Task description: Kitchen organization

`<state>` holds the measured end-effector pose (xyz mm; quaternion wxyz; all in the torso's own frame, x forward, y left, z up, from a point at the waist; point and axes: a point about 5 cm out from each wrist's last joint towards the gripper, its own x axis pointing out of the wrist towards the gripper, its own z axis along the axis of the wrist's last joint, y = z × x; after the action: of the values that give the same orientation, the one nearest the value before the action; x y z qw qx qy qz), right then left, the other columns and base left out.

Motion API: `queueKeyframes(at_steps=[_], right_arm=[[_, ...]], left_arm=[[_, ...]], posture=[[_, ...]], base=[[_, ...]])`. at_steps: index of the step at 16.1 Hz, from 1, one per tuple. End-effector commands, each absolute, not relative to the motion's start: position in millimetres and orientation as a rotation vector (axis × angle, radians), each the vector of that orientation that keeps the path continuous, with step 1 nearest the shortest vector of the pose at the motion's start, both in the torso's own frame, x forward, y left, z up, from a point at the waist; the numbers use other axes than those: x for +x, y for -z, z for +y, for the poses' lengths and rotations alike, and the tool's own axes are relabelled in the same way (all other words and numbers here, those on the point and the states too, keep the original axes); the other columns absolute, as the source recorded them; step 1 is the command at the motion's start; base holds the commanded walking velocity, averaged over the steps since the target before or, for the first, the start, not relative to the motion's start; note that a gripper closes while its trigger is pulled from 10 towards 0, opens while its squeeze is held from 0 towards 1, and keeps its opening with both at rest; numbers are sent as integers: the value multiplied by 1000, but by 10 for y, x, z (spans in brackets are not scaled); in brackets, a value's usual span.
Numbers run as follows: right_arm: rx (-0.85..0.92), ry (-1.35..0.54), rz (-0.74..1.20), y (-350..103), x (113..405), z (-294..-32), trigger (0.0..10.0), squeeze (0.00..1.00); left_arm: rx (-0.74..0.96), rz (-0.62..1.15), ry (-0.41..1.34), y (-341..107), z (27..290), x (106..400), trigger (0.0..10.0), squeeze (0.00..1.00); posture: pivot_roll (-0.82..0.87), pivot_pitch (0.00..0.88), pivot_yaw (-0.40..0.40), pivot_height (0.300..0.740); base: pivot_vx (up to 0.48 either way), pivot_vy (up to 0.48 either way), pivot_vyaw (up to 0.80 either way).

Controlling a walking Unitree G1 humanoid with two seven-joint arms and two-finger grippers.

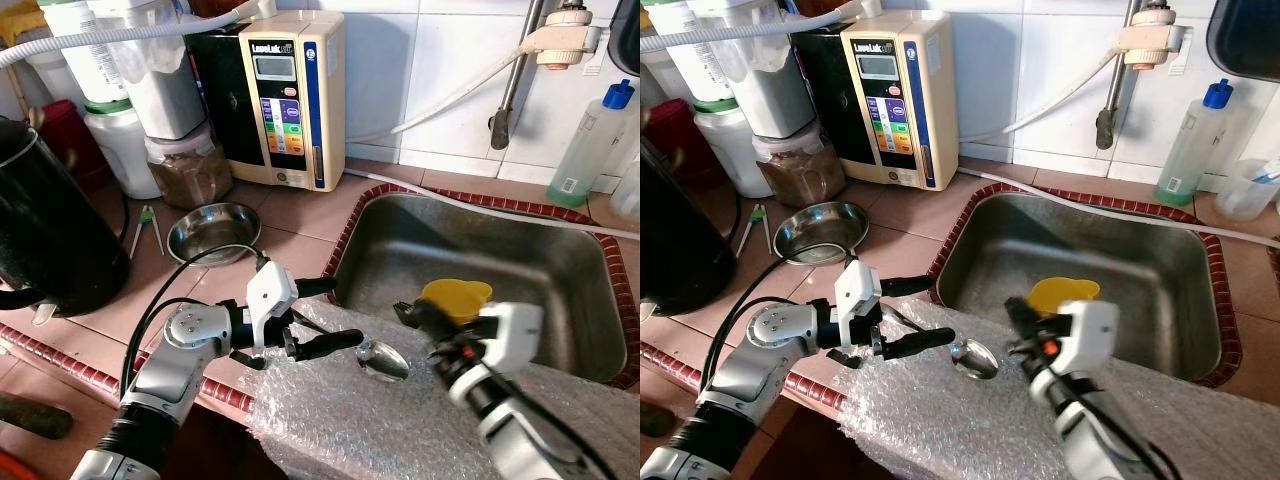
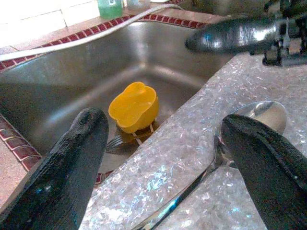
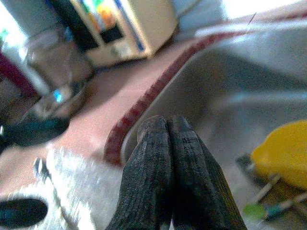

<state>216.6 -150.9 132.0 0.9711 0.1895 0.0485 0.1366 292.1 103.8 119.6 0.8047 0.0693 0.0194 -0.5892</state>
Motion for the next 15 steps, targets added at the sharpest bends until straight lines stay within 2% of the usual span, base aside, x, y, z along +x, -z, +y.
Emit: queueKeyframes(at_steps=[1, 8, 12, 15], right_arm=[[380, -257, 15, -1454, 2193, -1542, 0, 0], [313, -227, -105, -1664, 2258, -1622, 0, 0], [241, -349, -228, -1985, 2316, -1356, 0, 0], [226, -389, -247, -2053, 2340, -1253, 0, 0]], left_arm=[[159, 28, 1252, -1215, 1040, 2939, 10000, 0], [157, 27, 1247, -1198, 1037, 2945, 10000, 0], [169, 27, 1242, -1203, 1063, 2961, 10000, 0], [175, 32, 1239, -1198, 1078, 2963, 10000, 0]], posture=[[-120, 0, 113, 740], [-123, 0, 111, 740], [-113, 0, 121, 740], [-109, 0, 123, 740]], base=[[0, 0, 0], [0, 0, 0], [0, 0, 0], [0, 0, 0]])
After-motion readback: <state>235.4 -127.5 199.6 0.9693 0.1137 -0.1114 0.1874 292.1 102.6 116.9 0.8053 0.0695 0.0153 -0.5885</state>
